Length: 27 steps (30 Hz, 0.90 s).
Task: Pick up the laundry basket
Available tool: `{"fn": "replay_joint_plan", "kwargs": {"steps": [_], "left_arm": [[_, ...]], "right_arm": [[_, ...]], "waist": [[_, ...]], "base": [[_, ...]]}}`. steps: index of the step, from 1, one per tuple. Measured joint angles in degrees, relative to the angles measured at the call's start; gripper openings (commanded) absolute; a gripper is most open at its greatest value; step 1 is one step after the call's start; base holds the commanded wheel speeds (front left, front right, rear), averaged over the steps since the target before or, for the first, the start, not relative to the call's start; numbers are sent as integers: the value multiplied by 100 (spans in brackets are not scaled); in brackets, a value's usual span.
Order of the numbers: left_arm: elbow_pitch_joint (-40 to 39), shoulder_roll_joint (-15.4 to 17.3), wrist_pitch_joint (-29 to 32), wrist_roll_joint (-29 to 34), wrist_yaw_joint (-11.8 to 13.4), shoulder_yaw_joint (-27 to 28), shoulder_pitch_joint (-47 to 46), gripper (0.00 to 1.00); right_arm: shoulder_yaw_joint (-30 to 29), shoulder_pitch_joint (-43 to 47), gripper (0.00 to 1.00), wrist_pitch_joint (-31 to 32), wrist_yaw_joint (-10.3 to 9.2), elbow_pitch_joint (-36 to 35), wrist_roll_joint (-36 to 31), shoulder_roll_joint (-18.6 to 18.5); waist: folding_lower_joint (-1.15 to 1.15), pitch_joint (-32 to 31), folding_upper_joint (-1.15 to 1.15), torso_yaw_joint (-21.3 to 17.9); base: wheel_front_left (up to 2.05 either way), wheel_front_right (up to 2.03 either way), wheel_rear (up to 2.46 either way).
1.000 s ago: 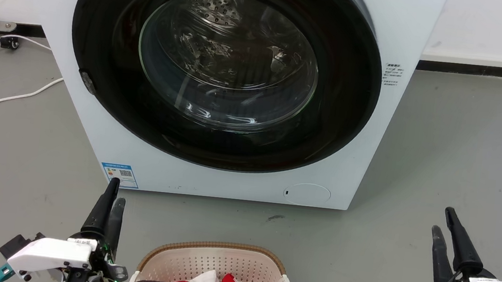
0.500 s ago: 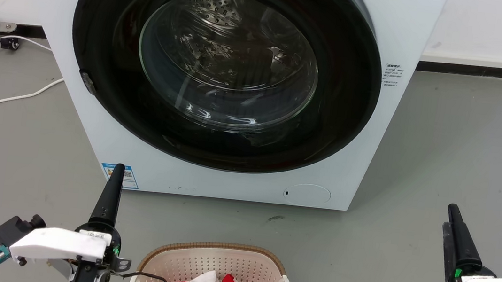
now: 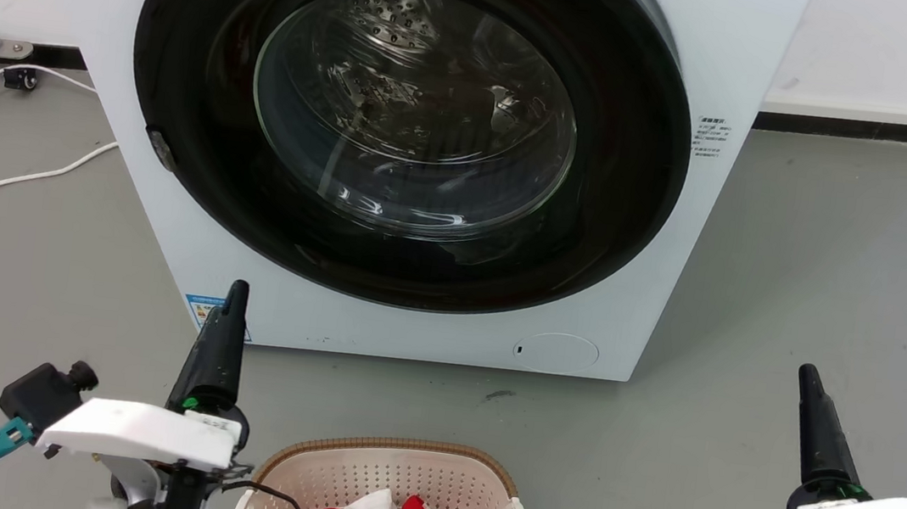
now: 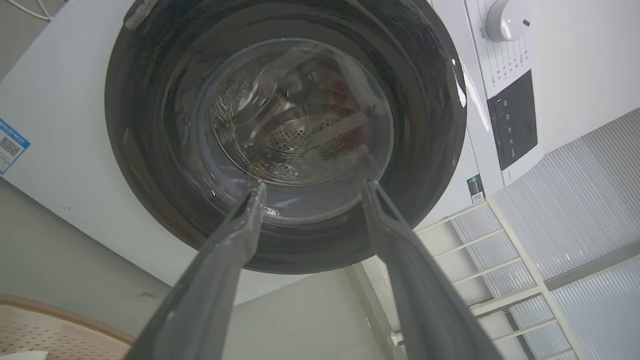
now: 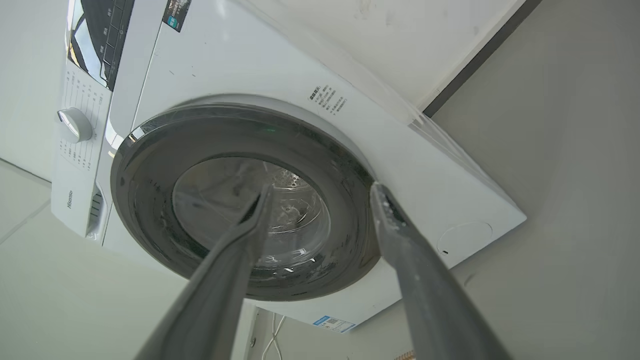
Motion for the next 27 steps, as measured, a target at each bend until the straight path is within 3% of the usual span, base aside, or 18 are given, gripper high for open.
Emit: {"fn": "replay_joint_plan", "kwargs": {"steps": [27], "left_arm": [[-25,2,-467,2782,396,-510,70,100]], "right_arm": [[30,146,100,-401,0,-152,-2938,30]], "waist": [[0,-1,0,66]], "base": [[0,0,0]]}}
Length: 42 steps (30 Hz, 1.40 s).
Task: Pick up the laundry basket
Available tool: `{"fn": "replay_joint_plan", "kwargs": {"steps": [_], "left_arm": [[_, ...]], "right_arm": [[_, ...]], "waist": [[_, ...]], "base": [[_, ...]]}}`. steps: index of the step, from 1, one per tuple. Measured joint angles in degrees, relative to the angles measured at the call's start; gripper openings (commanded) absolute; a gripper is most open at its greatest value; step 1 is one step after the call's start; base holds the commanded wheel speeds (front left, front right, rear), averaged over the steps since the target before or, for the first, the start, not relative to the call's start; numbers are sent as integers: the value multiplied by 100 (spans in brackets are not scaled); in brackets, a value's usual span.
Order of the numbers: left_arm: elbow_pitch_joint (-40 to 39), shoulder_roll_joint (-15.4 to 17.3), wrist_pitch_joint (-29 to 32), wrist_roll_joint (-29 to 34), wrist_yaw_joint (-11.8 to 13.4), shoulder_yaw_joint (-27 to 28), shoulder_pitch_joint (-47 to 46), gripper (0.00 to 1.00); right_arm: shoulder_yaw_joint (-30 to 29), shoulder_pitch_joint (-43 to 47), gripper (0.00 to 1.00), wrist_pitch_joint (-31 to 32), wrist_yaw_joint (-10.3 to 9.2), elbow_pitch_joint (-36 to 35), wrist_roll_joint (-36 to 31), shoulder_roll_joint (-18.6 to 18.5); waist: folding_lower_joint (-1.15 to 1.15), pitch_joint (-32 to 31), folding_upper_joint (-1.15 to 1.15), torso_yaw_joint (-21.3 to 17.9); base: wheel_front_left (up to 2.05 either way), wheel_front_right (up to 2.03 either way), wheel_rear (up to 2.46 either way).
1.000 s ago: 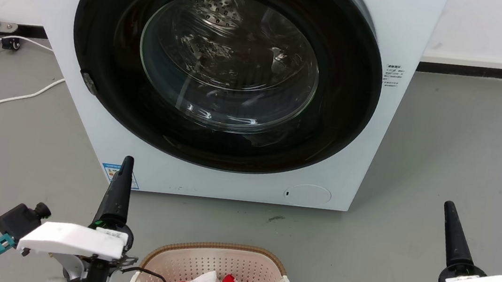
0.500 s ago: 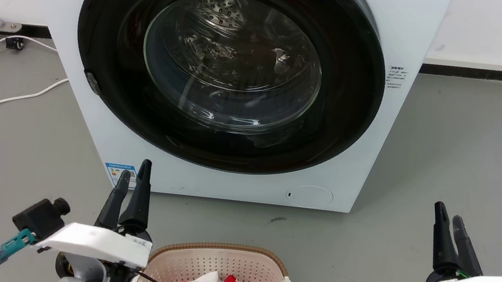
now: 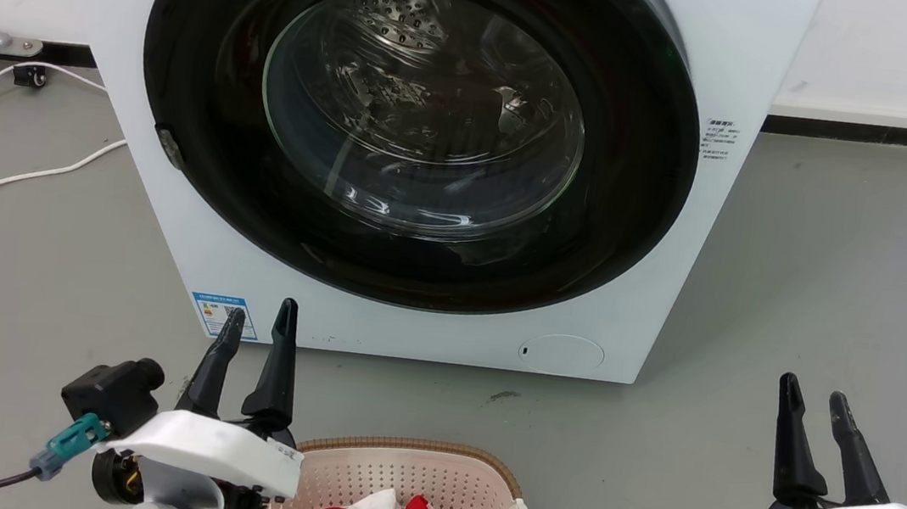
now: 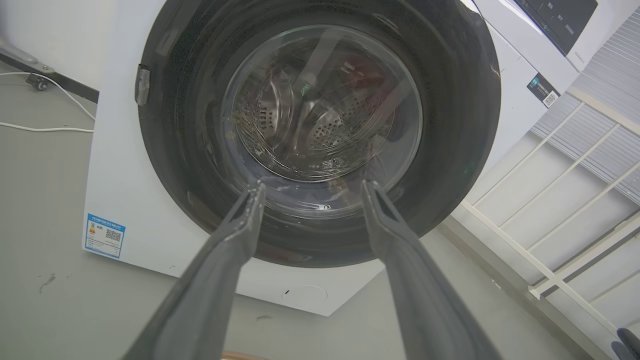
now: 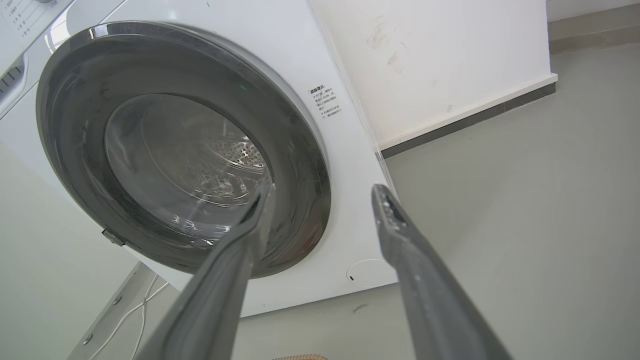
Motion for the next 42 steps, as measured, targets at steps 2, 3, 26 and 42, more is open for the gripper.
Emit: {"fn": "replay_joint_plan", "kwargs": {"steps": [2,3,26,42], "left_arm": [[10,2,-42,174,21,-16,-2,100],[22,2,-49,269,37,-26,-3,100],[260,40,-377,1719,300,-215,-77,100],[290,30,-561,2084,323,-263,-75,100]], "right_arm": [[-22,21,100,-2,0,-18,-177,13],[-30,26,100,-12,0,-27,-265,15],[-209,215,100,-18,1,-215,-1871,89],[-196,271,100,-79,1,-287,-2336,92]], "waist": [[0,2,0,2],[0,3,0,4],[0,-18,0,41],[0,20,0,35]], "base": [[0,0,0],[0,0,0],[0,0,0],[0,0,0]]}}
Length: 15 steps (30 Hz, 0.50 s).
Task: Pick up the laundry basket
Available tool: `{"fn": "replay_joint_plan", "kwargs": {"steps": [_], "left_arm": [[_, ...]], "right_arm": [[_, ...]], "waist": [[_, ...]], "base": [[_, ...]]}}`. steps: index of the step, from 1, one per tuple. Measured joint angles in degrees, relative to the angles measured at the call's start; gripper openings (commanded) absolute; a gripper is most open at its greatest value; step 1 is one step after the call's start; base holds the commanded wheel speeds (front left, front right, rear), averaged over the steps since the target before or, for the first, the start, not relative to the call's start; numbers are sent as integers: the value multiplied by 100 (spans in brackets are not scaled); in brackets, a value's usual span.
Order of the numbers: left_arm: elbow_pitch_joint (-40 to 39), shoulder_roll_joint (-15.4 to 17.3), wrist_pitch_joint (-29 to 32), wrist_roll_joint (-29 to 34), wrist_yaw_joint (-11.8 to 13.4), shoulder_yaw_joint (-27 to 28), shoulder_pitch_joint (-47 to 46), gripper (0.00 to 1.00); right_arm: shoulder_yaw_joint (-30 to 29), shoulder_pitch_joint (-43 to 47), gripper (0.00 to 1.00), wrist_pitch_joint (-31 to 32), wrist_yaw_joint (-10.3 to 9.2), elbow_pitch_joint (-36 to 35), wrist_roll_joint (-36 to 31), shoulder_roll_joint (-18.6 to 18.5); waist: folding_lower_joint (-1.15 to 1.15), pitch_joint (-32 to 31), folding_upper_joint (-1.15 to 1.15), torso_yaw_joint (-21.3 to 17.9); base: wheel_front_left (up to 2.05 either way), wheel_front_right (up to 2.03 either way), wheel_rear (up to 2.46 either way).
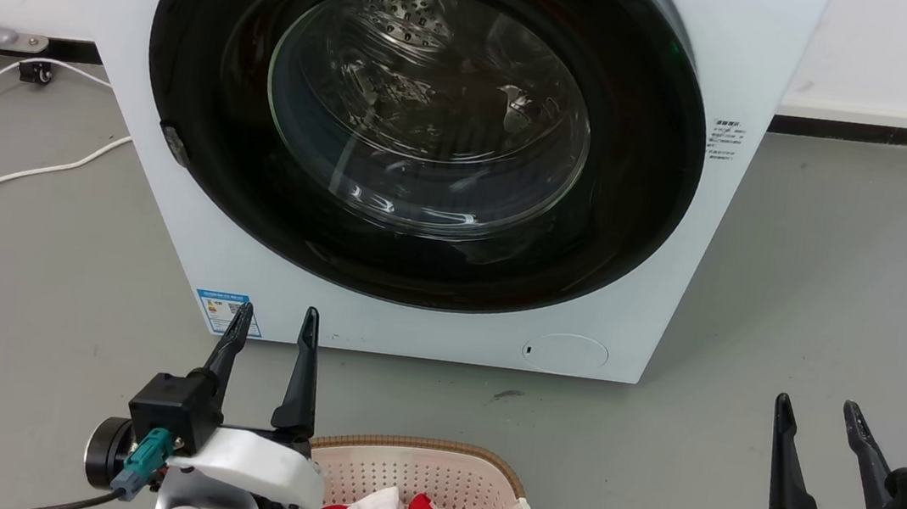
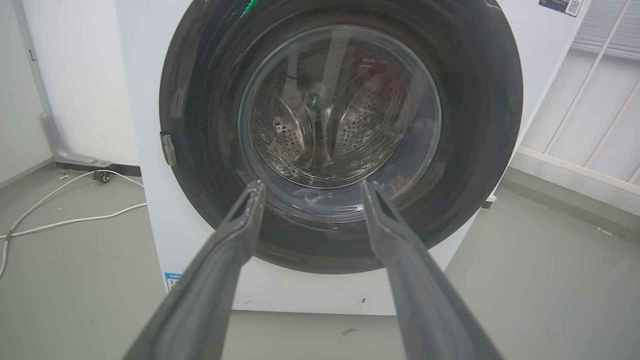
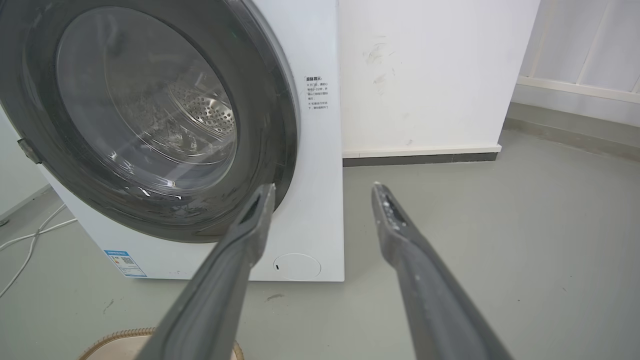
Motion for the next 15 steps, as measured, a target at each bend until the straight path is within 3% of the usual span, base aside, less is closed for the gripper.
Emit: {"fn": "replay_joint_plan", "kwargs": {"steps": [15], "left_arm": [[3,-11,-143,504,88,-85,19,100]], "right_arm": [[-18,19,100,-114,0,14,-449,1]], "waist": [[0,28,0,40]], "base": [[0,0,0]]}}
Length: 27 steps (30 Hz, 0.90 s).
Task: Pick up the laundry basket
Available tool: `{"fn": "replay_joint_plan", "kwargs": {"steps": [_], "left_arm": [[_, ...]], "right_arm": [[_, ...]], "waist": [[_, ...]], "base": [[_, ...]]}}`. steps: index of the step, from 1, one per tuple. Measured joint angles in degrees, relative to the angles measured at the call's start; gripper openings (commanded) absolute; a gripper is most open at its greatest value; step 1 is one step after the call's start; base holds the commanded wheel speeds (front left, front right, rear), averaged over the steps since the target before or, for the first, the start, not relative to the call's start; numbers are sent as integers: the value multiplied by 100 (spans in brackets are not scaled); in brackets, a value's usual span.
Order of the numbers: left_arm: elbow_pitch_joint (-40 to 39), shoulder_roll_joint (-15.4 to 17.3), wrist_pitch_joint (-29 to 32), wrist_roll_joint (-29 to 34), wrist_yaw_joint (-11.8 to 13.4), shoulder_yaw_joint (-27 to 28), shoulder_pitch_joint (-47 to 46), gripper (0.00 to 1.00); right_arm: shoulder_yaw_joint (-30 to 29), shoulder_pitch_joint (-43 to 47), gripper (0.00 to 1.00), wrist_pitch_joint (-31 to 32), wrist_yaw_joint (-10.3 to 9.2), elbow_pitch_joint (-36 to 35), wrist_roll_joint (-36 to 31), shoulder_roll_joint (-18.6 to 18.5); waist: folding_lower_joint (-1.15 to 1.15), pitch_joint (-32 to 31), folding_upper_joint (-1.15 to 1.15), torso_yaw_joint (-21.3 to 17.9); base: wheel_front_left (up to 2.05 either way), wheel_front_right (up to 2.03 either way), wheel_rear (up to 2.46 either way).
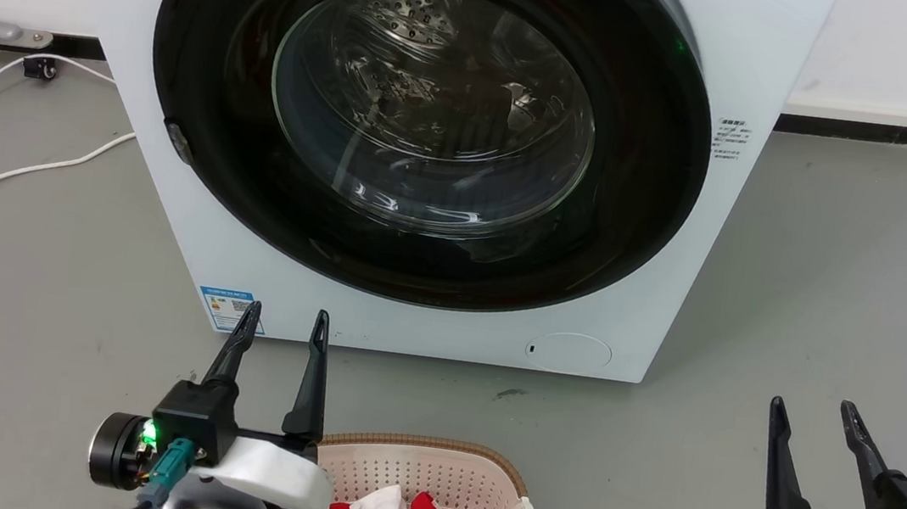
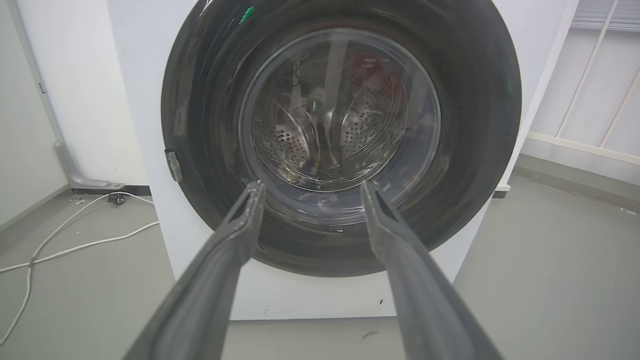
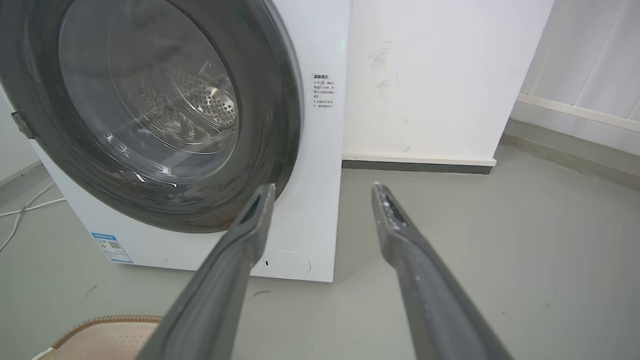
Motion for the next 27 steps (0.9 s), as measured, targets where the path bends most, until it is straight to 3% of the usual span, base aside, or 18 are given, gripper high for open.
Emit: {"fn": "replay_joint_plan", "kwargs": {"steps": [27], "left_arm": [[94,-3,-67,224,97,-53,1,100]], "right_arm": [[-58,-1,100,-47,0,155,-71,0]], "waist": [[0,41,0,91]], "base": [[0,0,0]]}}
